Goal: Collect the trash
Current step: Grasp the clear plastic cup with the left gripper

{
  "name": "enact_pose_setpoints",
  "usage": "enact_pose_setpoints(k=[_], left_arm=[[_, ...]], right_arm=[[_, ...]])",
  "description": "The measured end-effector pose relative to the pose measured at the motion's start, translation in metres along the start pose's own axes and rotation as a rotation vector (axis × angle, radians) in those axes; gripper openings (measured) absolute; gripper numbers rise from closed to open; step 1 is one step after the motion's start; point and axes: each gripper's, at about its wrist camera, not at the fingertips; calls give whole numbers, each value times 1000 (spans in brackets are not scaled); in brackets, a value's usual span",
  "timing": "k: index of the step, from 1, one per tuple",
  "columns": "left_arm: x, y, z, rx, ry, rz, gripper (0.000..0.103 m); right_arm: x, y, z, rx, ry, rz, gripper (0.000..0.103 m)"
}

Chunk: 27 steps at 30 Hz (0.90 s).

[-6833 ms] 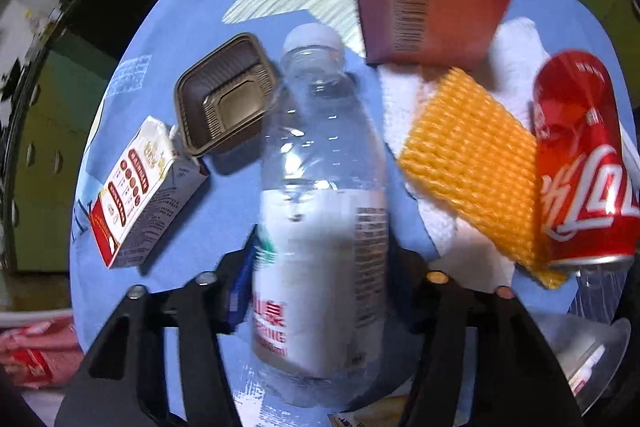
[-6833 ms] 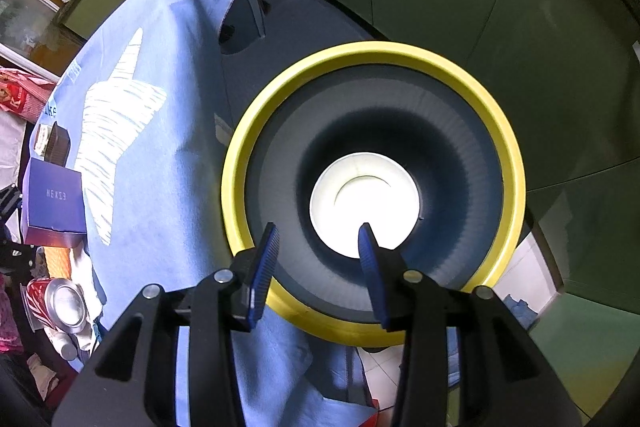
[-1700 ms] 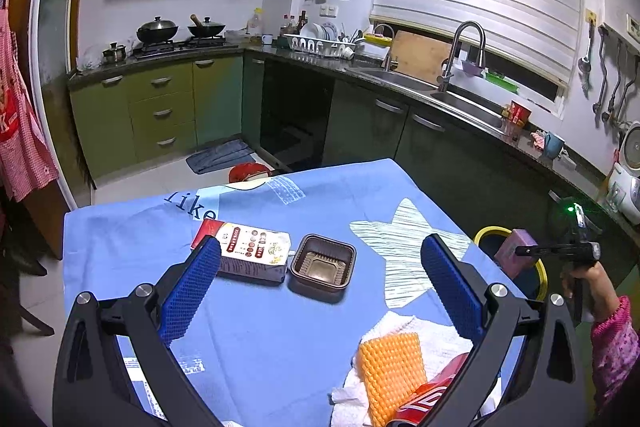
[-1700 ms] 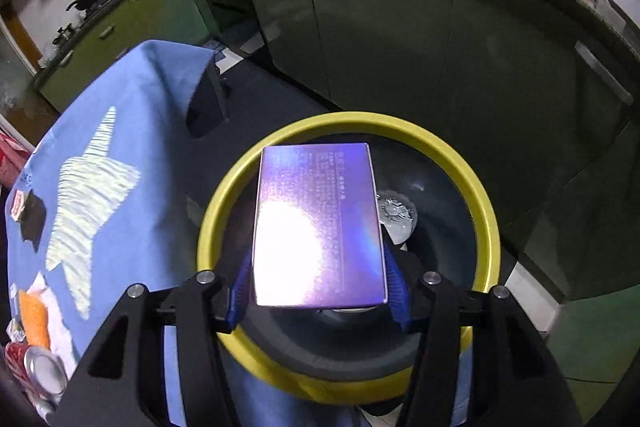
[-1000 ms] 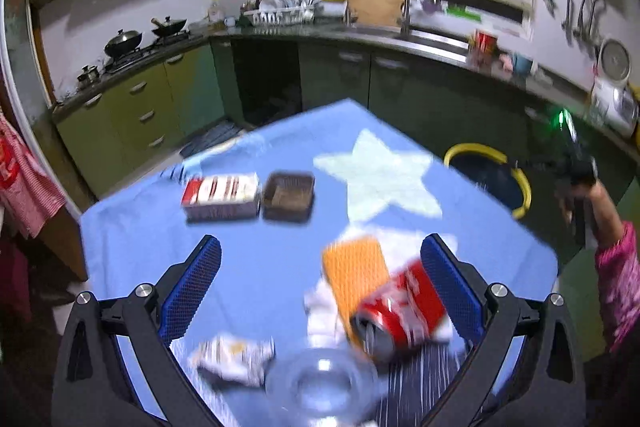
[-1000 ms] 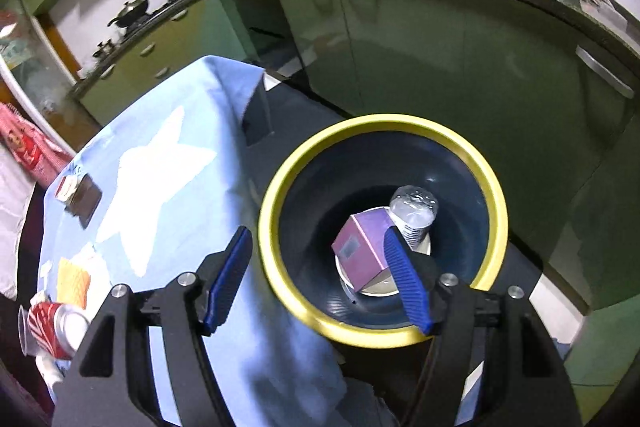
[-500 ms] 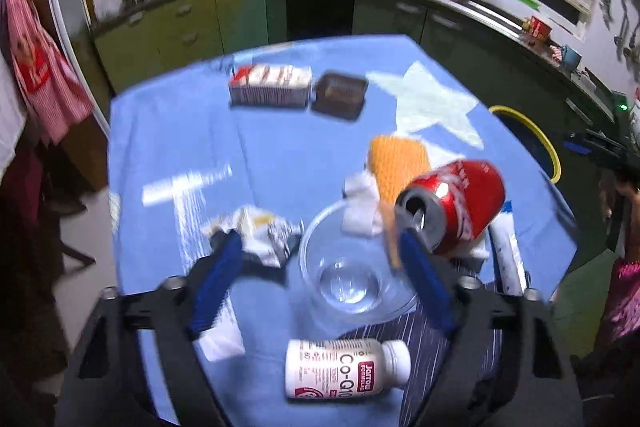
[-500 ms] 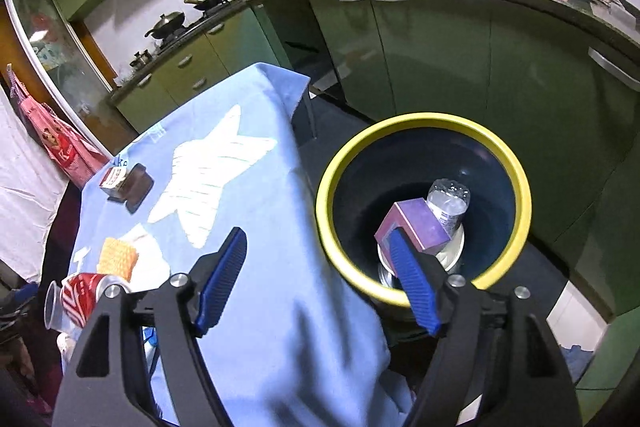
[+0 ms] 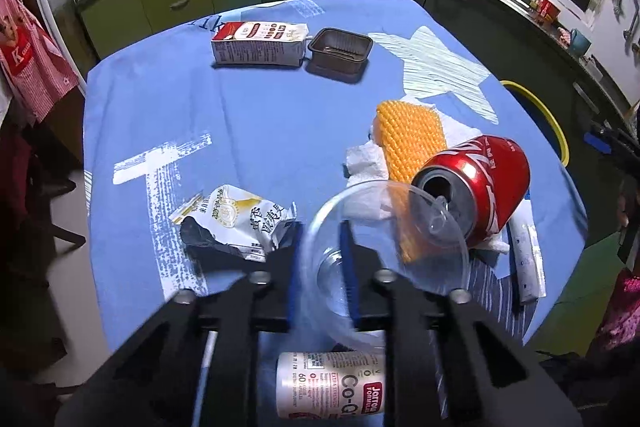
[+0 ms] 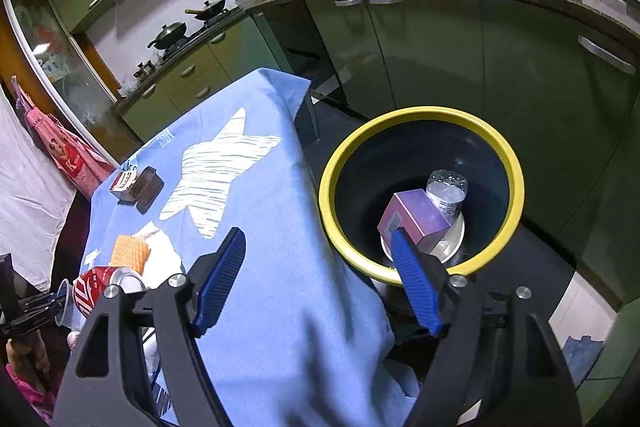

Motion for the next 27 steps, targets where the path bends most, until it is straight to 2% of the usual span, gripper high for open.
enact_pose_setpoints(k=[4, 10, 16, 22, 27], left_arm=[[1, -1, -5, -18, -26, -4, 11], [-1, 1, -26, -63, 0, 5, 11], [-30, 19, -61, -122, 20, 99, 11], [-91, 69, -75, -150, -32, 249, 12], [-149, 128, -79, -141, -61, 371, 12]], right_arm=[[-1, 1, 3, 6, 6, 0, 71], [-1, -1, 2, 6, 12, 4, 71], [-7, -3, -8, -25, -9, 9, 72], [-27, -8, -24, -61, -37, 42, 73], [-50, -13, -39, -90, -57, 81, 73]])
Point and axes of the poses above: each gripper's, at about its wrist camera, not at the fingertips, and z roughly the way its jaws point, x to its left, y to its top, and after that the axes turned 7 degrees about x, right-handed
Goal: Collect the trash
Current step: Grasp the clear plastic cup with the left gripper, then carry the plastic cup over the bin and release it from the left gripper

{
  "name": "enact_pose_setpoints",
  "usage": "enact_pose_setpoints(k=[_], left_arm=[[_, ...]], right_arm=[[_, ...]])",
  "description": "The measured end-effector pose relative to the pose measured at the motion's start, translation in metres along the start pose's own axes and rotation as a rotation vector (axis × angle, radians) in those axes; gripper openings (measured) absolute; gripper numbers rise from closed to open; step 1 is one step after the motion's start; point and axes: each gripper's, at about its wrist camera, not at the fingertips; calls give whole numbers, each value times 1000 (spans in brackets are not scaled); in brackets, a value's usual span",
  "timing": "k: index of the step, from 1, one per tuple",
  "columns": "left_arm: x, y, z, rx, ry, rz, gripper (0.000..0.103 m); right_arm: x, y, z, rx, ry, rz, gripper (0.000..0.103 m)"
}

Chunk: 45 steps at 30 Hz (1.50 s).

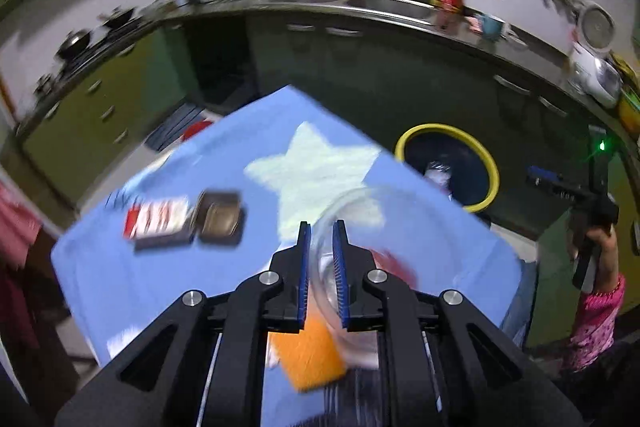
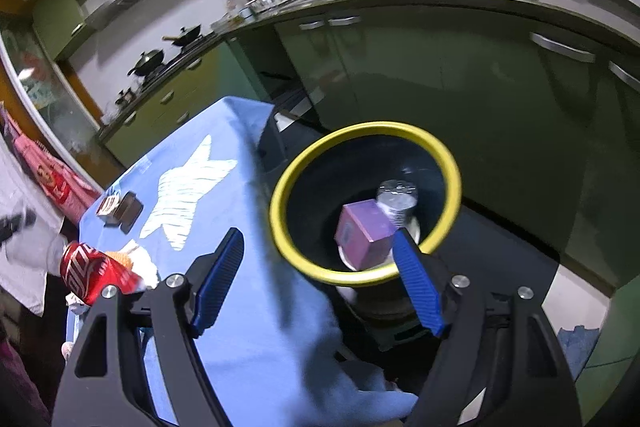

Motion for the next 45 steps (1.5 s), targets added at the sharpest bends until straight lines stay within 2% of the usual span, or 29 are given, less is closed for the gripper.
enact_pose_setpoints(k=[2, 5, 13, 21, 25, 30, 33, 38, 42, 43, 45], left_arm=[[-5, 23, 5, 3, 11, 18, 11], [-11, 41, 12, 9, 40, 28, 11], [-9, 53, 25, 24, 90, 32, 11], [-19, 74, 38, 22, 60, 72, 11], [-47, 93, 53, 27, 5, 127, 11], [-113, 136, 80, 41, -97, 240, 11], [-151, 156, 105, 85, -157, 280, 11], [-202, 181, 164, 175, -161, 323, 11], [-222, 186, 208, 266, -158, 320, 11], [-226, 185, 219, 292, -154, 316, 13], [-230, 183, 234, 316, -133, 315, 38]], right_arm=[[-8, 0, -5, -16, -1, 21, 73], [-14, 0, -9, -27, 15, 27, 73], [-28, -3, -9, -34, 29, 53, 73], [-37, -3, -15, -48, 24, 70, 73], [-40, -4, -20, -60, 15, 74, 73], [-53, -5, -28, -75, -3, 96, 73], [-61, -6, -31, -76, -14, 111, 73], [-74, -6, -35, -81, -20, 130, 73], [-82, -9, -36, -79, -22, 142, 73], [-85, -9, -35, -77, -22, 149, 73], [-87, -10, -34, -73, -23, 157, 73]])
Point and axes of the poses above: each gripper's, at about its wrist camera, not at the fingertips, and z roughly the way its jaws point, x to its left, y to its top, and after that the axes turned 7 degrees about x, right-handed
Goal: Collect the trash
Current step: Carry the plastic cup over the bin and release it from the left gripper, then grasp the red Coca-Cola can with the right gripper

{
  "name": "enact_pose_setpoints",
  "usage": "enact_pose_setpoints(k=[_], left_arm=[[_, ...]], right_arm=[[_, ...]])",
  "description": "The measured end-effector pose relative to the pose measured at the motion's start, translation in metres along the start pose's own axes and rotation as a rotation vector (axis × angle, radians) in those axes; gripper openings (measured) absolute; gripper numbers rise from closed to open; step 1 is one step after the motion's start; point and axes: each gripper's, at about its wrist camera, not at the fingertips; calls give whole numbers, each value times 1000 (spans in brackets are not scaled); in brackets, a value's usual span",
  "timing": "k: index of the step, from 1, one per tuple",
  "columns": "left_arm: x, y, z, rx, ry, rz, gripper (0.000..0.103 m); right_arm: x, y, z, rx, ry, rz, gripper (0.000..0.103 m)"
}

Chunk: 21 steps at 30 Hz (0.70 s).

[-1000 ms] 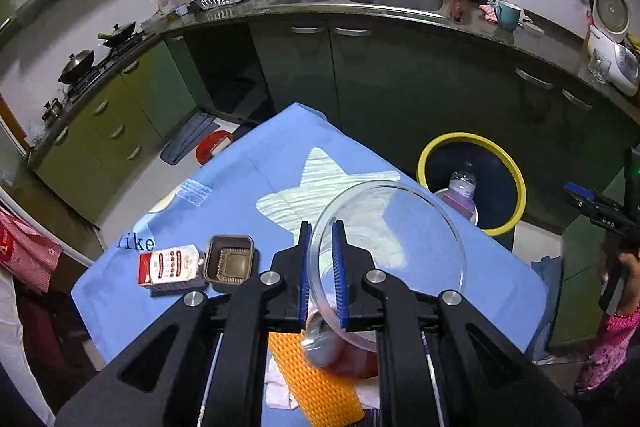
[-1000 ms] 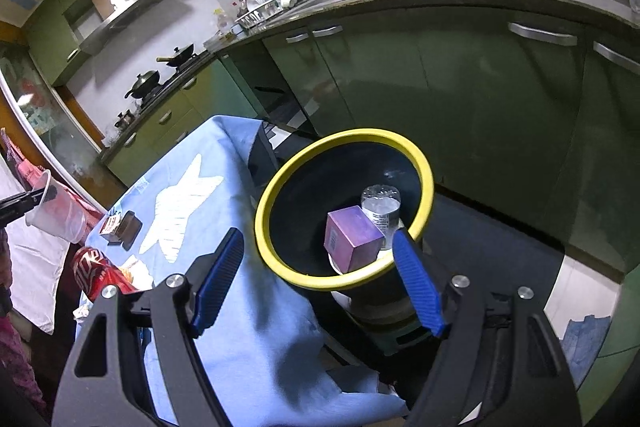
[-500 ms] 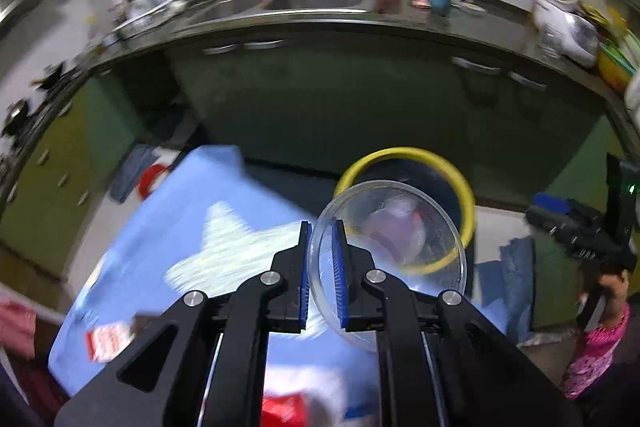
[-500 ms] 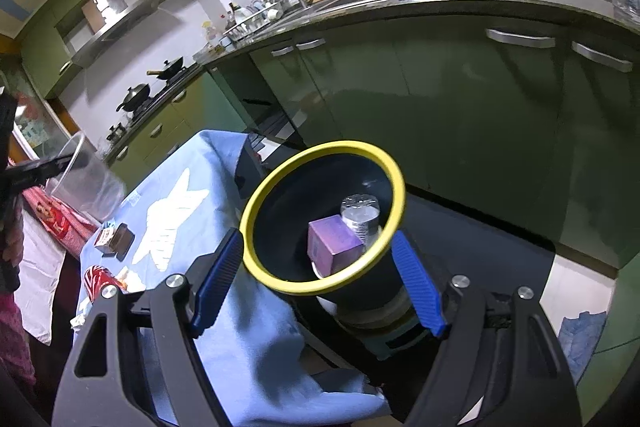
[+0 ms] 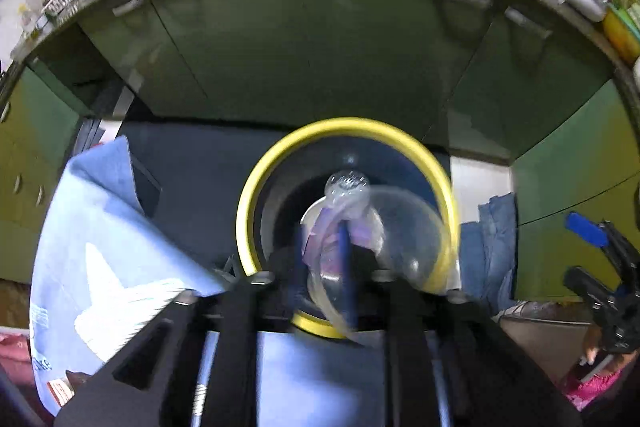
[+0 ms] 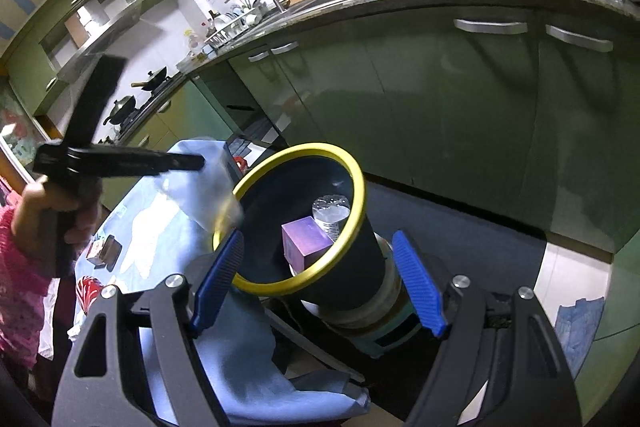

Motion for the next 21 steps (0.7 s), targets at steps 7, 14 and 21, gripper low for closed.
enact_pose_setpoints(k=[7, 14, 21], left_arm=[[3, -23, -24, -63, -6, -22, 55], [44, -122, -157, -359, -34, -122, 86], [106, -257, -215, -515, 27, -350, 93]], right_arm=[[3, 0, 0, 7, 14, -7, 73], [23, -3, 9, 45, 31, -65, 75], [58, -5, 19, 104, 60, -149, 75]])
Point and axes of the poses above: each gripper's, at about its wrist camera, not at the fingertips, and z roughly the way its jaws point, x to its left, y to its top, and after that the axes turned 7 degrees about x, right-handed
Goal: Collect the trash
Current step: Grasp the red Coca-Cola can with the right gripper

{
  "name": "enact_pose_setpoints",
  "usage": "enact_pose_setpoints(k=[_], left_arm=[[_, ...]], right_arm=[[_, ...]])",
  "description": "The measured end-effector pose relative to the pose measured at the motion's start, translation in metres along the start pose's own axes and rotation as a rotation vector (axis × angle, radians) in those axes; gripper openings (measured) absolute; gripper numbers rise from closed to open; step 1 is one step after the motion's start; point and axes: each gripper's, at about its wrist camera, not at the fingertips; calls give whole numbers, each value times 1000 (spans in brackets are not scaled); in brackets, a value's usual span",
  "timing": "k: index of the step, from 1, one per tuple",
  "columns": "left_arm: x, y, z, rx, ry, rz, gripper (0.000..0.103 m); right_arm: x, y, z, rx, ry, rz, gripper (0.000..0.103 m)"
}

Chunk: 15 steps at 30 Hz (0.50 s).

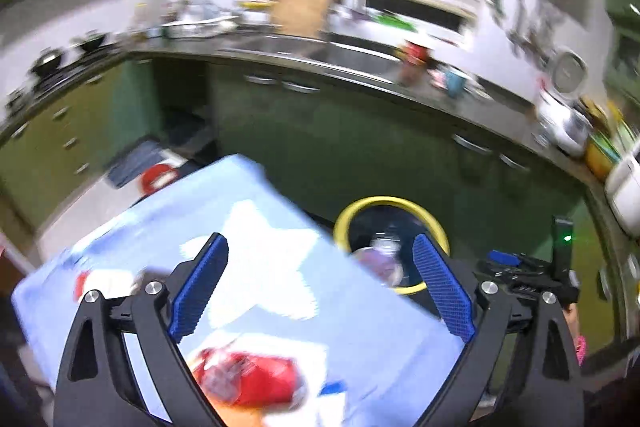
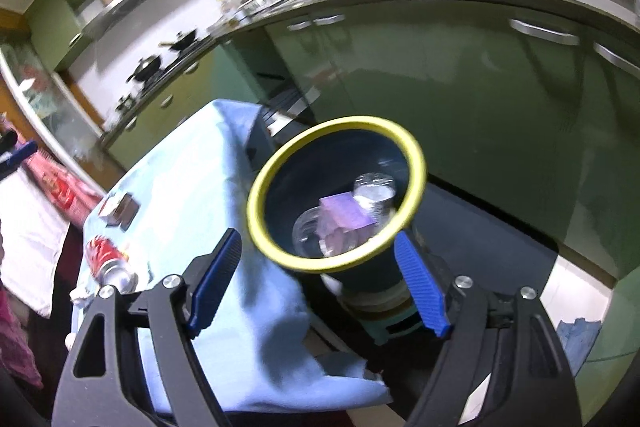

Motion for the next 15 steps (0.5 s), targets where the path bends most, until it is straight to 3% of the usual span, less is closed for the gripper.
enact_pose_setpoints(k=[4, 9, 15], left_arm=[[58, -52, -34, -60, 83, -136, 93], [105, -109, -62, -114, 111, -279, 94], [133, -173, -89, -159, 167, -403, 98]], right_arm=[[53, 11, 12, 77, 92, -145, 75], [148, 22, 36, 190, 208, -436, 77], [258, -4, 88, 318, 275, -801, 80]])
Point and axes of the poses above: each gripper's, at about its wrist camera, not at the fingertips, and z roughly the way its jaws point, x to its left, y to its top, and after that the axes turned 7 degrees about x, right-handed
